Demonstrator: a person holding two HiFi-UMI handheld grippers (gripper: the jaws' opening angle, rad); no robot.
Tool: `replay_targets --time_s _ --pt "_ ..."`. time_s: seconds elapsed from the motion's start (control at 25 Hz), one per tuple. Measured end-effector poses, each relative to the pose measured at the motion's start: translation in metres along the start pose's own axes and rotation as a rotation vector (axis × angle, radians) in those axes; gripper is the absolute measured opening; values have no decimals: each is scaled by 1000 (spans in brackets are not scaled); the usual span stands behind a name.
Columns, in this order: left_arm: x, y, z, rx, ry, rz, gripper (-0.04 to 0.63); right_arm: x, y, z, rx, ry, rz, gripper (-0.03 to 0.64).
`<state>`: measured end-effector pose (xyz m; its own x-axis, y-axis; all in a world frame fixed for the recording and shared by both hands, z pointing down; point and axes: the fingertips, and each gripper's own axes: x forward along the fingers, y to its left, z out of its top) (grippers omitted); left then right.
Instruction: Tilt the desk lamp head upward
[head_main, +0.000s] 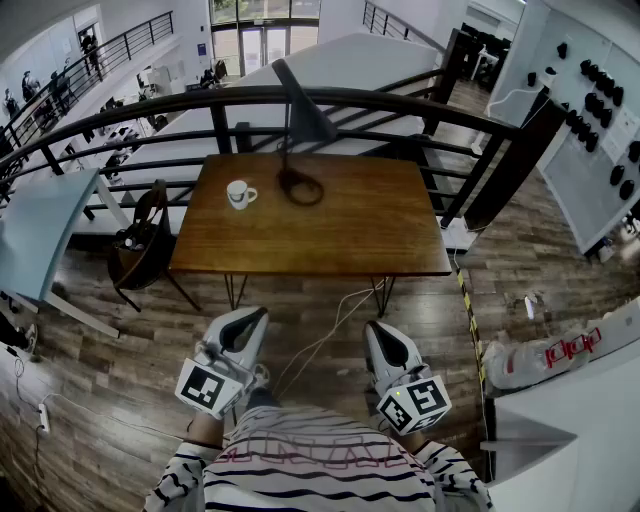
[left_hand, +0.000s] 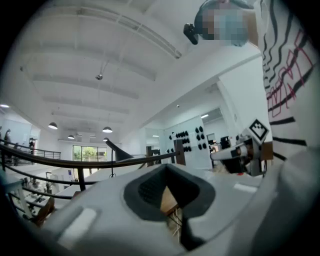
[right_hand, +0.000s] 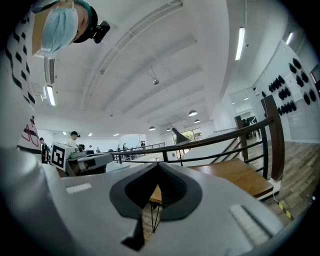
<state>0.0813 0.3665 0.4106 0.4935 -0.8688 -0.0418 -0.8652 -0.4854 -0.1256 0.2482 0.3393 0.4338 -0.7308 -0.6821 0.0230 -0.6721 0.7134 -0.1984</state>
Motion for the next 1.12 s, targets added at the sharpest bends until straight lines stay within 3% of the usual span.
replay_targets --time_s 0.44,0.64,0.76,0.84,0.96,1.12 --pt "-20 -9 -6 -9 -9 9 3 1 22 -11 -9 3 33 0" --pt "-17 -6 -6 -21 -19 18 5 6 17 -4 38 -59 57 3" --pt "-16 3 -9 -46 -32 32 5 14 18 -3 27 -68 75 88" --pt "-9 12 -12 -61 -25 27 100 25 16 -2 28 -64 82 110" --pt "7 24 -14 -68 -22 2 112 40 8 1 33 -59 68 217" --pt "30 46 -16 -66 -20 -41 135 70 -1 3 44 -53 47 239"
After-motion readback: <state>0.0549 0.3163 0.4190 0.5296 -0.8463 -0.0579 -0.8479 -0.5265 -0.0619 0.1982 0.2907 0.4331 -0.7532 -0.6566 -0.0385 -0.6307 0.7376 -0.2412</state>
